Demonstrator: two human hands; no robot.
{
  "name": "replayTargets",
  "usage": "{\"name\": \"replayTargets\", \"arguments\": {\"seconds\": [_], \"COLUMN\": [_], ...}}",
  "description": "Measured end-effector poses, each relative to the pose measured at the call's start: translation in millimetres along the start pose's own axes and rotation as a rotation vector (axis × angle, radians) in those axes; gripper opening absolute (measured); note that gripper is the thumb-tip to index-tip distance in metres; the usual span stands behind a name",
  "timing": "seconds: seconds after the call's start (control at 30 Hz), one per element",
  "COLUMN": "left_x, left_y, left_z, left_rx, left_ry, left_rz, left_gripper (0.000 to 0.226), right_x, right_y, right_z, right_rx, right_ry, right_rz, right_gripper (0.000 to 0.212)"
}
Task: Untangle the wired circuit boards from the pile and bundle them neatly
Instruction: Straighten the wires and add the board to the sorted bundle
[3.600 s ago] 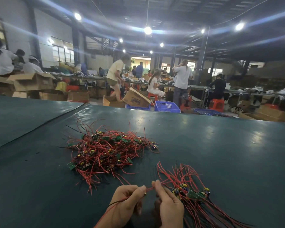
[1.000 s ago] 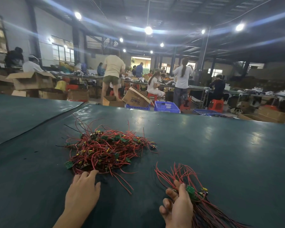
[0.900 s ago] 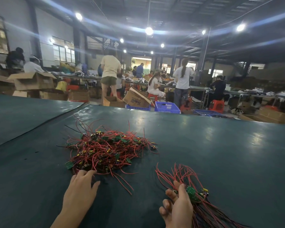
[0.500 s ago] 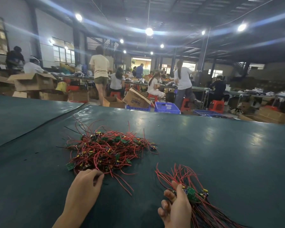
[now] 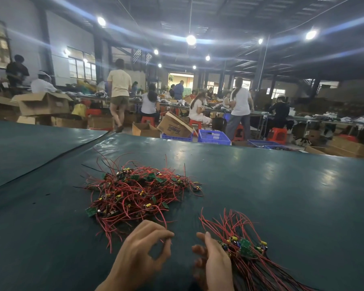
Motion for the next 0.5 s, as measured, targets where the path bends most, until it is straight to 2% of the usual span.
{"name": "replayTargets", "arguments": {"seconds": [0.1,0.2,0.27,0.33,0.4,0.5], "left_x": [-14.7,-30.3,-35.1,-27.2,-9.8,20.9], "left_y": [-1.0,-0.1,0.7,2.6,6.2,12.9], "left_z": [-13.0,-31.9,-40.9,-43.1,-42.8,-35.2], "left_rx": [0.071,0.221,0.297,0.3,0.243,0.089], "left_ry": [0.081,0.117,0.153,0.311,0.452,0.391], "left_rz": [-0.087,-0.186,-0.19,-0.08,0.107,0.328], "left_gripper": [0.014,0.017,0.015,0.008,0.004,0.008], "right_x": [-2.5,-3.4,-2.6,-0.6,3.6,14.9], "right_y": [6.7,13.3,14.4,11.9,8.9,9.3], "right_z": [-14.5,-28.9,-32.3,-27.2,-18.9,-12.0], "right_rx": [0.096,0.218,0.239,0.195,0.132,0.058], "right_ry": [0.075,0.009,-0.006,-0.003,0.049,0.237], "right_rz": [0.002,0.013,0.039,0.082,0.132,0.249], "right_gripper": [0.026,0.03,0.033,0.03,0.024,0.025]}}
Point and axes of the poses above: each hand's wrist, its own y-axis away from the middle knuckle, its own z-axis out of the back of the hand, x = y × z, the point moved 9 cm from there along -y, towards the middle knuckle, and after that the axes turned 12 degrees about x, right-handed, at the moved point
